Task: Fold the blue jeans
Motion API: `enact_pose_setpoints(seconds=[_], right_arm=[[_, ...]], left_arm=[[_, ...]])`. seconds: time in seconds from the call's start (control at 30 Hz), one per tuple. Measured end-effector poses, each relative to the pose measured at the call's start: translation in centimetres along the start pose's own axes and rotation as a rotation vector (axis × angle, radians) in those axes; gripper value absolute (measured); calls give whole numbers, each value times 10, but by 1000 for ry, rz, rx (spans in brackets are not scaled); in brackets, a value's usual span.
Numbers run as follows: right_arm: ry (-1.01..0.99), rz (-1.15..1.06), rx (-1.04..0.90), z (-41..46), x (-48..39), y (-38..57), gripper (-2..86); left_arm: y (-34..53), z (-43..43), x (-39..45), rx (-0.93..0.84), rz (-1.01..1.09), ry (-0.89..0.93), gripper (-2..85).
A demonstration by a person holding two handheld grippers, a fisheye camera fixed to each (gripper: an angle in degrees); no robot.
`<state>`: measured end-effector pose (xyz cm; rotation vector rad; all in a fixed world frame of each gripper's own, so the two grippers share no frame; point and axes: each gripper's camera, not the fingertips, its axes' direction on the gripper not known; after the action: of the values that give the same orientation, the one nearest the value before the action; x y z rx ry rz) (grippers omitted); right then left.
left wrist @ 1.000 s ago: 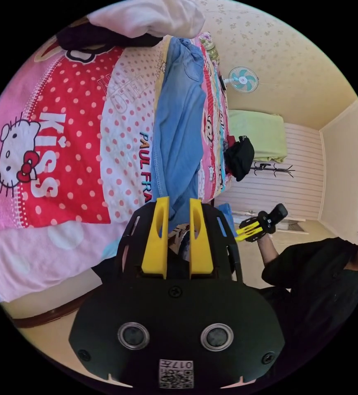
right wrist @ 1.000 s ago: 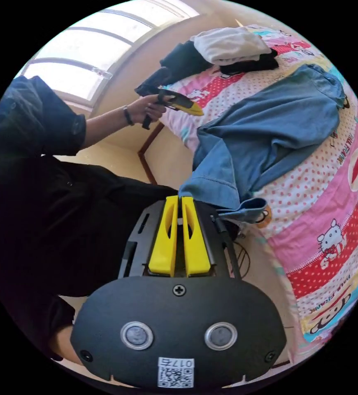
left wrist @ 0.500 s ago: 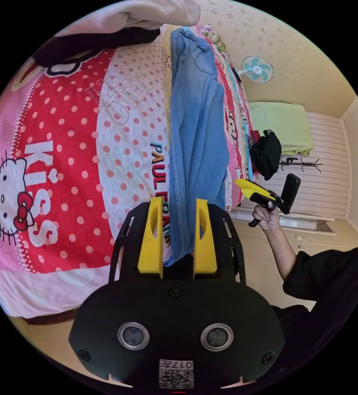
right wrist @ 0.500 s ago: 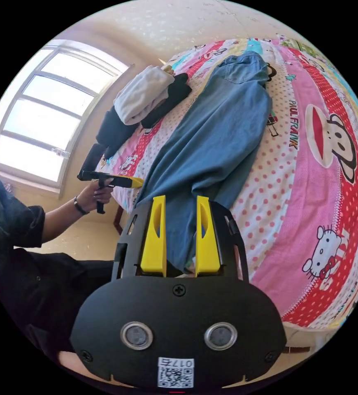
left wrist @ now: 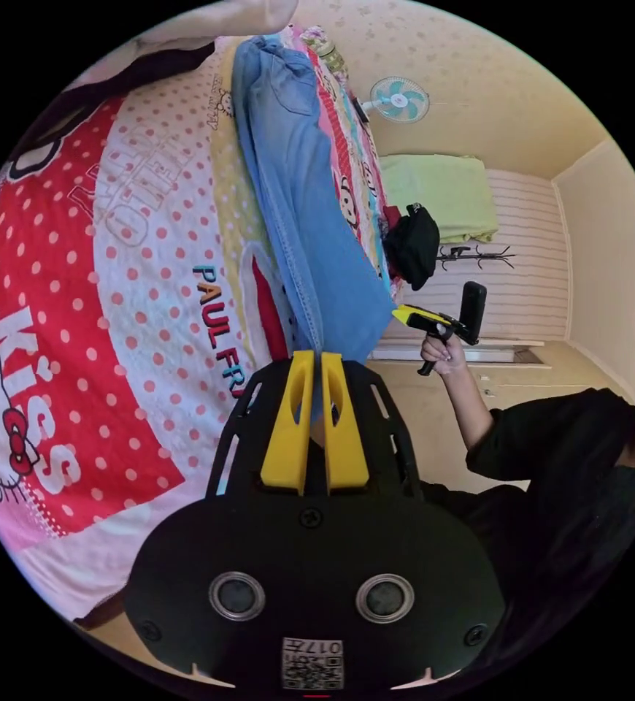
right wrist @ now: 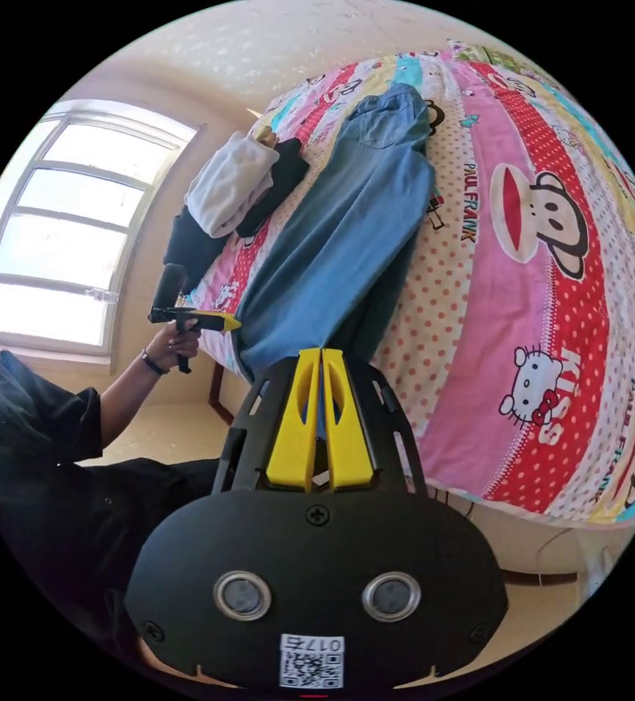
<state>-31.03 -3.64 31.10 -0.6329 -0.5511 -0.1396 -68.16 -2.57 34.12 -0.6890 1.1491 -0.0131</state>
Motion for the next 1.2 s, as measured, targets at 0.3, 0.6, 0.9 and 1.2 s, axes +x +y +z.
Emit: enact_pose_setpoints(seconds=[0.3,0.6,0.9,1.2], right_arm=[[-115,43,-32,54,27,16,63],[-86,27,-126,83,23,27,47],[43,0,-253,82,53,35,25],[-159,17,-141,24,110,30,96]], left_arm=[[20,-9,3,69,-66,-109,111],[32,71,56,-49,-42,-540,59],[58,33,2,-229,-152,-248,-1],[15,-1,38,-8,40,-165,92]])
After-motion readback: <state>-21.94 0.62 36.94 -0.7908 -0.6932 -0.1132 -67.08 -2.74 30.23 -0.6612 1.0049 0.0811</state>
